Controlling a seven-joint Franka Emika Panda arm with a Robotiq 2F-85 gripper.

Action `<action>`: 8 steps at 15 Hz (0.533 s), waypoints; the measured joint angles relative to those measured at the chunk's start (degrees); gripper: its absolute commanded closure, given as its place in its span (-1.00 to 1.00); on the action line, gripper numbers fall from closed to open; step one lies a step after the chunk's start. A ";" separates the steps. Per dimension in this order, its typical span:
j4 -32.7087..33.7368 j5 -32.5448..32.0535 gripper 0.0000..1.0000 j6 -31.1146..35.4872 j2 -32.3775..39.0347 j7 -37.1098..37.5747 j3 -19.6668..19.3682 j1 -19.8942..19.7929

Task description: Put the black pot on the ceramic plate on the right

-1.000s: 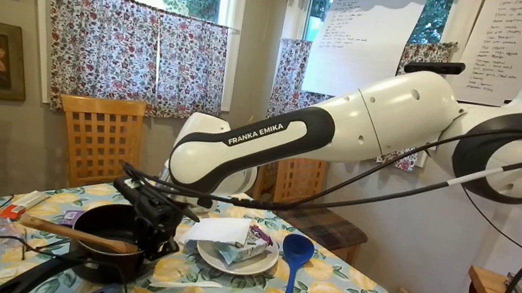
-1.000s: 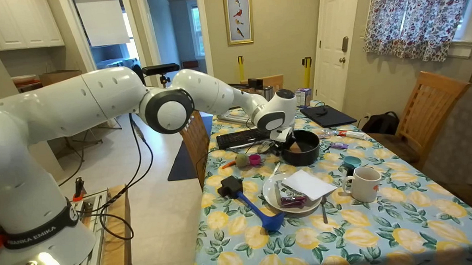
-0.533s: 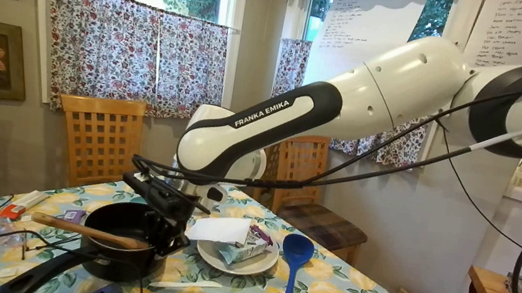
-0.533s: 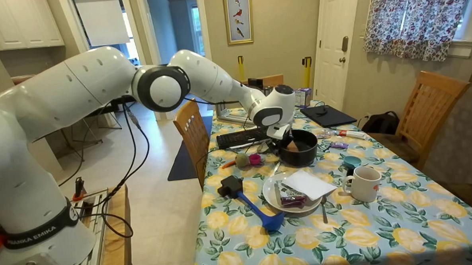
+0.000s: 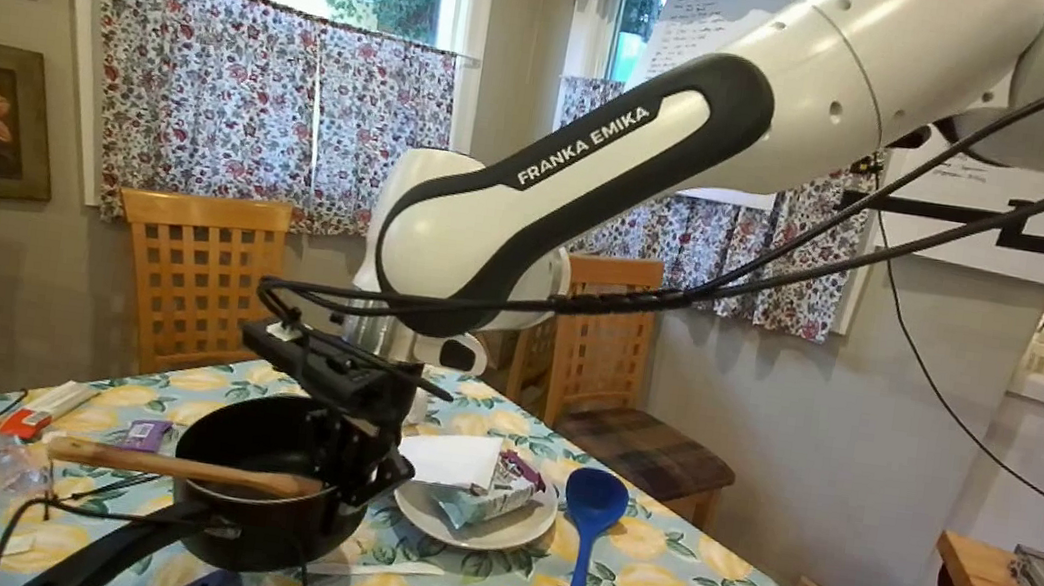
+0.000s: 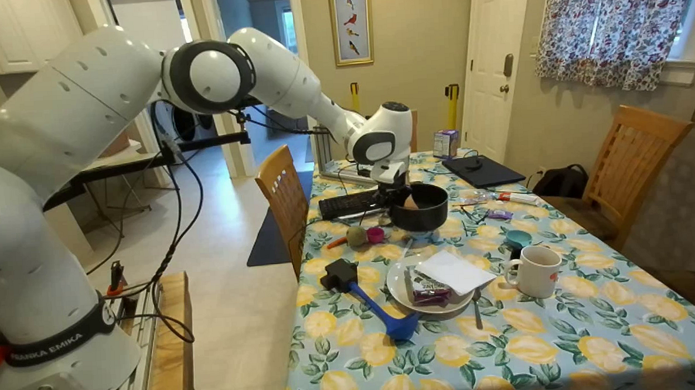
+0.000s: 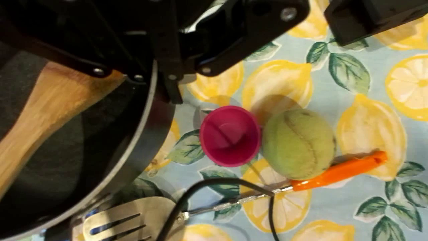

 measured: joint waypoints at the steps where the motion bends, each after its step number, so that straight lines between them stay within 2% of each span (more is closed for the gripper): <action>1: -2.55 -0.63 0.96 0.45 -1.79 1.28 -0.05 0.54; 4: -10.41 -1.81 0.96 4.33 -6.88 5.54 -0.08 2.01; 8: -21.71 -2.41 0.97 12.66 -13.25 10.56 -0.10 3.74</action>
